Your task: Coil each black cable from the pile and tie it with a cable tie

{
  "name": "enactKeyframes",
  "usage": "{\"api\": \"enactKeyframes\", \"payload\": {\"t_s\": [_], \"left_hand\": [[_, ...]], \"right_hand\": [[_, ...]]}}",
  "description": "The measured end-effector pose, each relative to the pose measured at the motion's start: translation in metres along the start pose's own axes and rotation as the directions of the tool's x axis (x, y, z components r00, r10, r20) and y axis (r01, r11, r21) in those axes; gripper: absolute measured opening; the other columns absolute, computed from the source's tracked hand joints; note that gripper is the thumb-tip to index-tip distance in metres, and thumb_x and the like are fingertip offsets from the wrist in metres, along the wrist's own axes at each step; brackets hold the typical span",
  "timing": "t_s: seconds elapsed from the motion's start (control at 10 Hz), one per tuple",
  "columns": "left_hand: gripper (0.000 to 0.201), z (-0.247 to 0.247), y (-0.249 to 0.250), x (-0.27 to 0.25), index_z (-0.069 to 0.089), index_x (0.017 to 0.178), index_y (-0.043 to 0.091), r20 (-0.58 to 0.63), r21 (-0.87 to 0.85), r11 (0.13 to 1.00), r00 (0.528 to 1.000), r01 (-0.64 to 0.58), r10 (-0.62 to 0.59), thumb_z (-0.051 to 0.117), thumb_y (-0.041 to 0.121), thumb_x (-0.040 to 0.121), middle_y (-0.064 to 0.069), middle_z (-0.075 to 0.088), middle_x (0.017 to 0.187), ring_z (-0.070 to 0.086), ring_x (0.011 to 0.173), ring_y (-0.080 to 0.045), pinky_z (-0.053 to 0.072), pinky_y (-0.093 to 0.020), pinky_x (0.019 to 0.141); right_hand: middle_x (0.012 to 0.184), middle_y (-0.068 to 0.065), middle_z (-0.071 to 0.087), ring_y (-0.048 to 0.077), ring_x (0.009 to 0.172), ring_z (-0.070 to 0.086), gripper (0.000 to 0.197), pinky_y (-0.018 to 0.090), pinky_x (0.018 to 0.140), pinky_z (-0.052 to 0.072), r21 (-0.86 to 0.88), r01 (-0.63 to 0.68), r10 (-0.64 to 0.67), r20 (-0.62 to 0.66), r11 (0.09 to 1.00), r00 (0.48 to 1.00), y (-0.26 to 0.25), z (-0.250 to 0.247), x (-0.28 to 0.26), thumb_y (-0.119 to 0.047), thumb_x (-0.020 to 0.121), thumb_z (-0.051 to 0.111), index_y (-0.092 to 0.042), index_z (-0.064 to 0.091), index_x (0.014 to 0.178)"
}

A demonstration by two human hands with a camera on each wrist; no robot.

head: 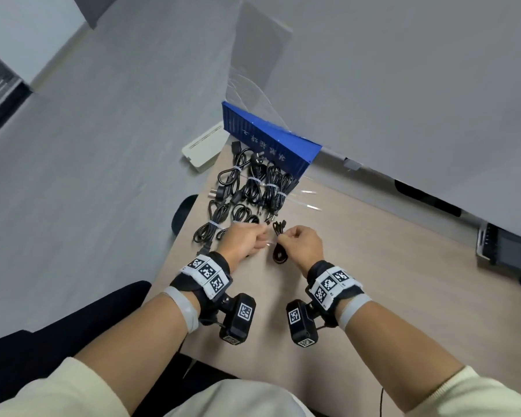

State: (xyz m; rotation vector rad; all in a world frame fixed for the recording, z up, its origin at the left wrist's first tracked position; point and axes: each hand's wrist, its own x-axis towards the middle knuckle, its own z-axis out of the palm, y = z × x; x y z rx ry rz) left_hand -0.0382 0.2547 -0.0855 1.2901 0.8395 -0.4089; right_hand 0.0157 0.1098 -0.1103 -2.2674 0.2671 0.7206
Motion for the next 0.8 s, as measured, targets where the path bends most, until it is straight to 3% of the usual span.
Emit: {"api": "enactKeyframes", "payload": {"t_s": [0.1, 0.2, 0.3, 0.4, 0.5, 0.6, 0.7, 0.8], "left_hand": [[0.017, -0.031, 0.002, 0.008, 0.073, 0.104, 0.023, -0.367, 0.290, 0.939, 0.885, -0.184, 0.287, 0.061, 0.019, 0.093, 0.003, 0.071, 0.103, 0.064, 0.085, -0.009, 0.049, -0.025, 0.075], [0.038, -0.059, -0.004, 0.018, 0.061, 0.127, 0.029, -0.421, 0.583, 0.810, 0.831, -0.059, 0.363, 0.065, 0.025, 0.089, 0.002, 0.058, 0.130, 0.050, 0.122, -0.022, 0.042, -0.038, 0.102], [0.059, -0.069, -0.015, 0.022, 0.047, 0.146, 0.029, -0.323, 0.595, 0.803, 0.908, -0.025, 0.268, 0.064, 0.018, 0.091, 0.000, 0.056, 0.141, 0.051, 0.127, -0.024, 0.039, -0.034, 0.104], [0.063, -0.067, -0.023, 0.023, 0.041, 0.152, 0.029, -0.294, 0.568, 0.820, 0.915, -0.063, 0.274, 0.056, 0.006, 0.095, 0.000, 0.057, 0.143, 0.054, 0.127, -0.022, 0.036, -0.023, 0.099], [0.062, -0.064, -0.024, 0.027, 0.044, 0.149, 0.029, -0.334, 0.512, 0.855, 0.900, -0.075, 0.279, 0.058, 0.005, 0.094, 0.003, 0.060, 0.138, 0.059, 0.117, -0.017, 0.037, -0.021, 0.093], [0.057, -0.063, -0.024, 0.031, 0.052, 0.141, 0.029, -0.390, 0.445, 0.891, 0.875, -0.093, 0.286, 0.063, 0.006, 0.089, 0.006, 0.063, 0.133, 0.060, 0.114, -0.013, 0.038, -0.022, 0.091], [0.055, -0.061, -0.029, 0.031, 0.053, 0.139, 0.026, -0.465, 0.443, 0.894, 0.836, -0.065, 0.291, 0.066, 0.014, 0.087, 0.001, 0.060, 0.138, 0.057, 0.123, -0.021, 0.042, -0.031, 0.103], [0.053, -0.050, -0.023, 0.022, 0.053, 0.137, 0.023, -0.553, 0.441, 0.895, 0.765, -0.066, 0.329, 0.066, 0.016, 0.086, -0.006, 0.055, 0.139, 0.050, 0.129, -0.026, 0.038, -0.042, 0.112]], "right_hand": [[0.073, -0.004, 0.064, 0.018, 0.074, 0.061, 0.013, 0.026, 0.066, 0.046, -0.028, -0.013, 0.012, -0.025, 1.000, 1.000, -0.002, 0.012, 0.007, -0.022, 0.080, 0.072, -0.019, 0.061, 0.075], [0.078, -0.001, 0.066, 0.022, 0.078, 0.062, 0.012, 0.026, 0.069, 0.047, -0.081, 0.046, -0.042, 0.048, 0.996, 0.998, -0.002, 0.027, 0.010, -0.018, 0.081, 0.070, -0.018, 0.059, 0.076], [0.078, -0.001, 0.064, 0.022, 0.077, 0.059, 0.015, 0.027, 0.067, 0.042, -0.108, 0.087, -0.077, 0.097, 0.990, 0.992, 0.000, 0.038, 0.012, -0.017, 0.082, 0.068, -0.020, 0.054, 0.075], [0.078, -0.002, 0.064, 0.019, 0.076, 0.059, 0.014, 0.023, 0.062, 0.041, -0.105, 0.134, -0.117, 0.155, 0.985, 0.981, 0.002, 0.036, 0.011, -0.018, 0.086, 0.070, -0.019, 0.057, 0.080], [0.088, 0.002, 0.071, 0.024, 0.086, 0.066, 0.006, 0.029, 0.079, 0.052, -0.074, 0.160, -0.140, 0.228, 0.984, 0.964, 0.007, 0.028, 0.010, -0.015, 0.088, 0.064, -0.020, 0.062, 0.089], [0.092, 0.003, 0.074, 0.028, 0.091, 0.070, 0.011, 0.041, 0.091, 0.056, -0.013, 0.123, -0.116, 0.242, 0.992, 0.963, 0.014, 0.016, 0.009, -0.015, 0.083, 0.060, -0.024, 0.063, 0.088], [0.082, 0.001, 0.076, 0.027, 0.088, 0.072, 0.006, 0.045, 0.092, 0.056, 0.022, 0.111, -0.113, 0.270, 0.994, 0.956, 0.032, 0.001, 0.014, -0.021, 0.079, 0.066, -0.023, 0.064, 0.084], [0.083, 0.003, 0.077, 0.021, 0.080, 0.070, 0.003, 0.043, 0.091, 0.057, -0.015, 0.132, -0.121, 0.295, 0.991, 0.948, 0.041, -0.025, 0.009, -0.020, 0.083, 0.069, -0.022, 0.066, 0.082]]}}
